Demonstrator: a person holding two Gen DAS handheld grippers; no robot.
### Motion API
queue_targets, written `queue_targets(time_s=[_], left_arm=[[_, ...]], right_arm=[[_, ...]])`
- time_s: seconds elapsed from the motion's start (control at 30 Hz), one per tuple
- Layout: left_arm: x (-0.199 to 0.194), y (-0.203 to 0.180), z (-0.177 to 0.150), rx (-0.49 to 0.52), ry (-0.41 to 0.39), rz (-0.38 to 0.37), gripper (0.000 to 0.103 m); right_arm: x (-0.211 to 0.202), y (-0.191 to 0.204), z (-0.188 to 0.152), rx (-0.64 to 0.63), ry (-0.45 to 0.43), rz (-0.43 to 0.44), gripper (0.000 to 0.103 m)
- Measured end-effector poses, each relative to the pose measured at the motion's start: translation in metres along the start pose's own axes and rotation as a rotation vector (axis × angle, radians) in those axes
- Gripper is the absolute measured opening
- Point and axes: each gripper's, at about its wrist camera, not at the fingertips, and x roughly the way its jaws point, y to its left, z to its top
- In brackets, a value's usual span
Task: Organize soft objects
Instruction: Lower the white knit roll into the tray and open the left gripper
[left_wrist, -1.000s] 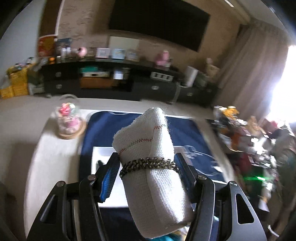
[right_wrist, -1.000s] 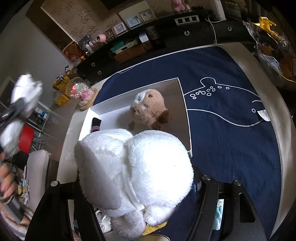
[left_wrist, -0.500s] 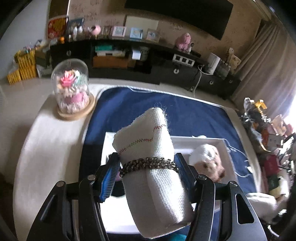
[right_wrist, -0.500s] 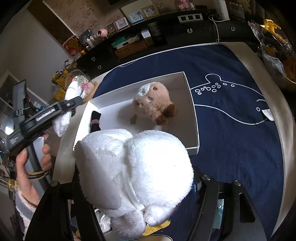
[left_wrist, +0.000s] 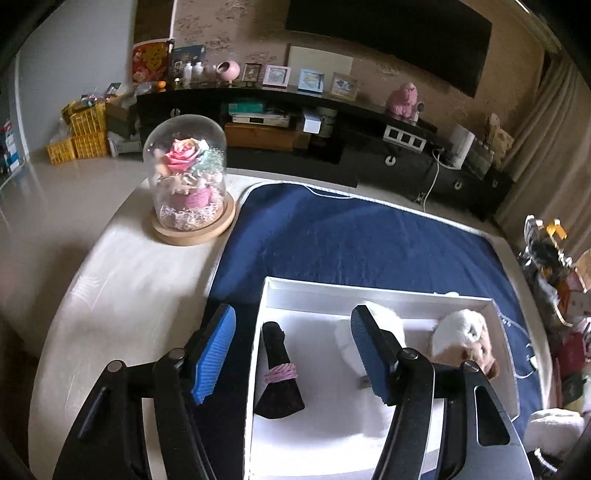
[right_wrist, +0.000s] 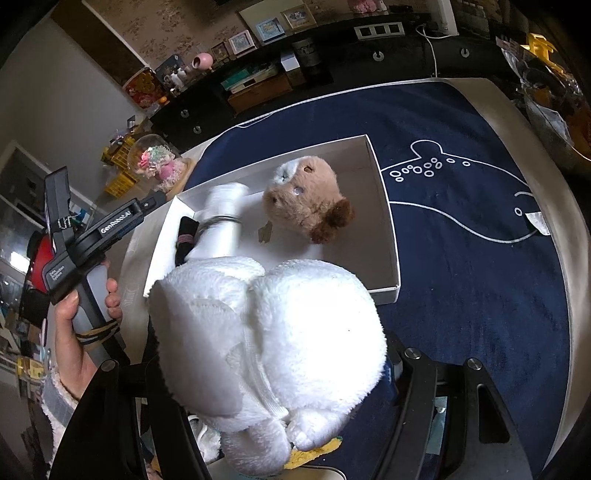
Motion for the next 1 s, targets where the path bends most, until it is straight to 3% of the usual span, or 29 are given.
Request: queue_targets(time_s=[0.3, 0.47, 0.67, 0.8, 1.0], left_arm=[[-0.032, 0.000, 0.004, 0.005, -0.032, 0.019, 0.065], [-0.064, 0.001, 0.001, 0.008, -0.063, 0.024, 0.065], [-0.103, -0.010, -0.012, 0.093, -0.096, 0.081, 0.065], [-0.121, -0.008, -0.033, 0.094, -0.125, 0.095, 0.065], [-0.112, -0.004, -0.057, 0.117, -0.066, 0.108, 0.065]], right_arm=[[-0.012, -0.009, 0.003, 0.017, -0.030, -0.004, 0.103], [-0.023, -0.018, 0.006, 0.030, -0.070, -0.048, 0.103], [-0.035, -0.028, 0.008, 0.062, -0.103, -0.035, 0.103], [-0.038, -0.030, 0.008, 0.074, -0.116, -0.035, 0.103], [-0.033, -0.031, 0.006, 0.081, -0.105, -0.050, 0.103]])
